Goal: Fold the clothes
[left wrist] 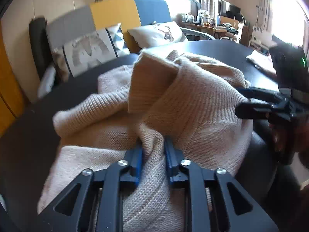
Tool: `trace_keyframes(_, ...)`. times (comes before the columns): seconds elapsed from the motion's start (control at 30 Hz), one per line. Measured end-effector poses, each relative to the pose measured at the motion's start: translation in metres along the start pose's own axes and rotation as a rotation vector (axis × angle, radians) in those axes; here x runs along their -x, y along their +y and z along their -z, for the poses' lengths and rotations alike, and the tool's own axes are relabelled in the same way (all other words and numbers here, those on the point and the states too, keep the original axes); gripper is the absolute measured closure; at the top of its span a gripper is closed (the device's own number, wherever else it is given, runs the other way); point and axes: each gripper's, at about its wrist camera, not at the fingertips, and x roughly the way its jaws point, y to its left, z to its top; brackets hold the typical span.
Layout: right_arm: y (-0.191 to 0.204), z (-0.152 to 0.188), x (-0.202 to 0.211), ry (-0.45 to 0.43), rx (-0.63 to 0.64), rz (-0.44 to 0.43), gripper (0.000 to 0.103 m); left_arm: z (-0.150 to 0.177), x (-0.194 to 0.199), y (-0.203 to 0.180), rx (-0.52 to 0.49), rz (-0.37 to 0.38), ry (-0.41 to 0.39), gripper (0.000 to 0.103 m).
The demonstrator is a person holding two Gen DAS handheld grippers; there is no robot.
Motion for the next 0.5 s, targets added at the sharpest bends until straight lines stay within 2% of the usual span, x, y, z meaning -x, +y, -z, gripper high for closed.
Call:
trace_keyframes(0.17,-0.002,0.004,0.012,-0.059,-0.032,0.004,0.009,0.002,0.043,0.014,0.144,0.040,-0.105,0.091)
trace_keyframes(0.33,0.014,-0.002,0.032,-0.117,0.013,0.045,0.009,0.007,0.078,0.017,0.158,0.055,-0.185,0.091)
trace_keyframes(0.43,0.017,-0.011,0.051,-0.170,-0.003,0.046,0.009,0.014,0.094,0.023,0.194,0.056,-0.216,0.091)
trace_keyframes(0.5,0.011,-0.021,0.062,-0.189,-0.033,0.084,0.009,0.019,0.105,0.029,0.228,0.050,-0.249,0.091)
